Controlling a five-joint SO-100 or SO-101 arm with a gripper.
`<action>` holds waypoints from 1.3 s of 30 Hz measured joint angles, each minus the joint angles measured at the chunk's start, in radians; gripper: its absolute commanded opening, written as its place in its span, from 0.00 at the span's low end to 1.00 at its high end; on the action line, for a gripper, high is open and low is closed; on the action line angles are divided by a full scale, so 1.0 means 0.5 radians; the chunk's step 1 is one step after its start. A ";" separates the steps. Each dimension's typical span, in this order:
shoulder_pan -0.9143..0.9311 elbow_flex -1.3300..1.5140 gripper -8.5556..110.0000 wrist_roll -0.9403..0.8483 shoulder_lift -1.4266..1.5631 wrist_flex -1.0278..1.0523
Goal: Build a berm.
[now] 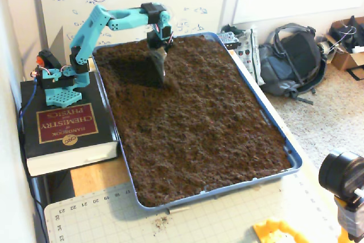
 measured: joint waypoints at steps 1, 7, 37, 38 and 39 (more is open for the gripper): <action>0.000 0.000 0.08 0.000 0.031 0.000; 0.000 0.000 0.08 0.000 0.206 0.006; -0.509 1.074 0.08 0.528 0.334 -0.006; -0.509 1.074 0.08 0.528 0.298 -0.064; -0.509 1.080 0.08 0.528 0.258 -0.114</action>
